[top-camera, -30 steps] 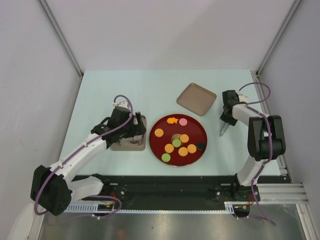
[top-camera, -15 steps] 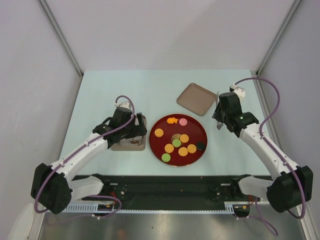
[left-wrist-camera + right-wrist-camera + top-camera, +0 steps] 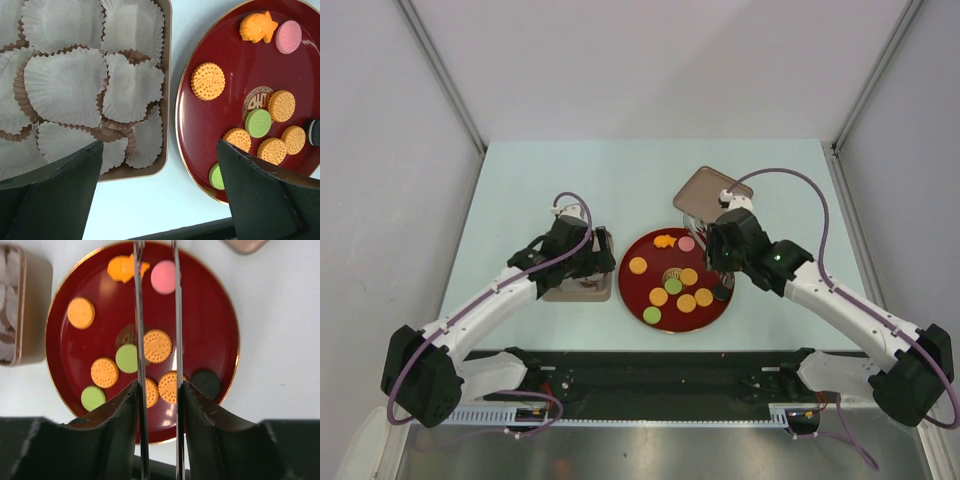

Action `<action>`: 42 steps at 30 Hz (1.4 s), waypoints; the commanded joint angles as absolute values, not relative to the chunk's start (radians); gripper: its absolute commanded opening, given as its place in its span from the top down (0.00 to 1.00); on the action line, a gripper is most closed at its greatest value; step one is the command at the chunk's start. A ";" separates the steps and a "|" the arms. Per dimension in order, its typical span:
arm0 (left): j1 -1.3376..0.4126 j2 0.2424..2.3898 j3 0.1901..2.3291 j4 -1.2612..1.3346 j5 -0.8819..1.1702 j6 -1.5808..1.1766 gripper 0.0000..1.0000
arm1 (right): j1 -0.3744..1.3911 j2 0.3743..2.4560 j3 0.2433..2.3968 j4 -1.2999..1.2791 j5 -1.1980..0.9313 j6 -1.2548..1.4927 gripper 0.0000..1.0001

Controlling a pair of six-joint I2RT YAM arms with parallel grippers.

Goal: Pack the cookies

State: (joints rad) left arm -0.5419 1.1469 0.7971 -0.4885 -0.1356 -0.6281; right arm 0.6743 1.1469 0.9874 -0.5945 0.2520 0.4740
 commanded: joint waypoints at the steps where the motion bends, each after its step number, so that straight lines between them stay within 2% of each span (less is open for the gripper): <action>1: -0.557 1.140 0.810 -0.492 -0.161 -0.641 0.00 | 0.722 1.180 0.971 -0.591 0.207 0.459 0.55; 7: -0.566 1.131 0.799 -0.497 -0.169 -0.647 0.00 | 0.801 1.196 0.985 -0.589 0.256 0.433 0.47; 21: -0.581 1.124 0.785 -0.502 -0.181 -0.657 0.00 | 0.850 1.371 1.040 -0.526 0.316 0.379 0.45; 37: -0.583 1.131 0.776 -0.500 -0.187 -0.663 0.00 | 0.848 1.520 1.091 -0.479 0.276 0.356 0.44; 42: -0.584 1.129 0.778 -0.508 -0.189 -0.661 0.00 | 0.850 1.563 1.108 -0.494 0.252 0.359 0.47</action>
